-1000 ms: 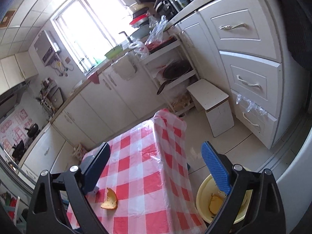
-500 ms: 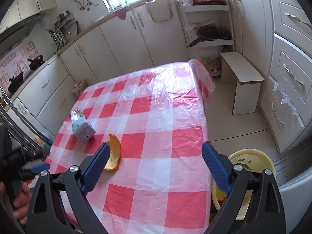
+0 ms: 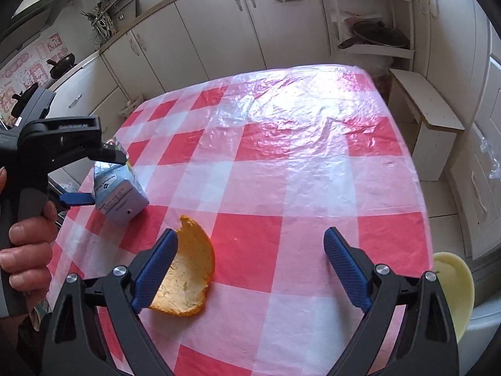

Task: Collect trash
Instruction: 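Grasp the blue milk carton with the left gripper while the right grasps an orange peel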

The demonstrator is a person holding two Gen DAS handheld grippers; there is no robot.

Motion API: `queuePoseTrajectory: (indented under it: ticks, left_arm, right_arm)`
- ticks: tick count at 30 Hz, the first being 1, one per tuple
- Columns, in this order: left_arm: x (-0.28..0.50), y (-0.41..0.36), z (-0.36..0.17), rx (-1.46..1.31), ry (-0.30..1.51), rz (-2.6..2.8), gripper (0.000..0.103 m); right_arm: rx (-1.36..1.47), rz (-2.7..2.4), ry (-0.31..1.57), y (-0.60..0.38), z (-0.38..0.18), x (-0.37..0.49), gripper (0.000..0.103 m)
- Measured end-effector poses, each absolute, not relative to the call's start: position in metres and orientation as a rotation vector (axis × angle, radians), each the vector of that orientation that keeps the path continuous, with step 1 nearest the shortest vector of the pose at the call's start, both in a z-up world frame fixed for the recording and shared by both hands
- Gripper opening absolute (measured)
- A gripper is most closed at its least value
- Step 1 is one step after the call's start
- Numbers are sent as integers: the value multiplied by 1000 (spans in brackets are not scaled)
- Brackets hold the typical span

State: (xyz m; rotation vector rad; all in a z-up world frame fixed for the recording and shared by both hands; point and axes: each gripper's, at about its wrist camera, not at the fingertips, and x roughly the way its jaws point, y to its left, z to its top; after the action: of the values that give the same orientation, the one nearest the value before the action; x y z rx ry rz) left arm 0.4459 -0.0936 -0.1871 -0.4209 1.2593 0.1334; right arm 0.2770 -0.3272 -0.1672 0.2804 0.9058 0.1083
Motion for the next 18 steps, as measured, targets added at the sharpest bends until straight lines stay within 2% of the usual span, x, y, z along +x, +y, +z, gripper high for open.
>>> queuePoseTrajectory:
  ticks: [3,4,5,8,10,13,18]
  left_arm:
    - [450,-98,-192,-421,1277,95,81]
    - [450,-99,-194,-420,1281,68,79]
    - [450,-102,-197,-411,1291,41,70]
    - [446,-108,-197,-328,1287,-15,50]
    - [442,-108,-197,-315,1292,-55,48]
    - [428,-103,-195,-292,1285,-103,48]
    - [385,-83,-190,-299,1269,-169,48]
  right_arm:
    - [256,141,897,-319,-164,279,90]
    - [247,154,899,-316,-164,279,87]
    - [237,170,903,-313,-163,280,84]
    - [198,212,926,-297,-165,280,59]
    - [183,241,945,-290,-166,280,32]
    - [177,262,945,-286,-160,273,13]
    - [229,296,929,-298,-148,253,9]
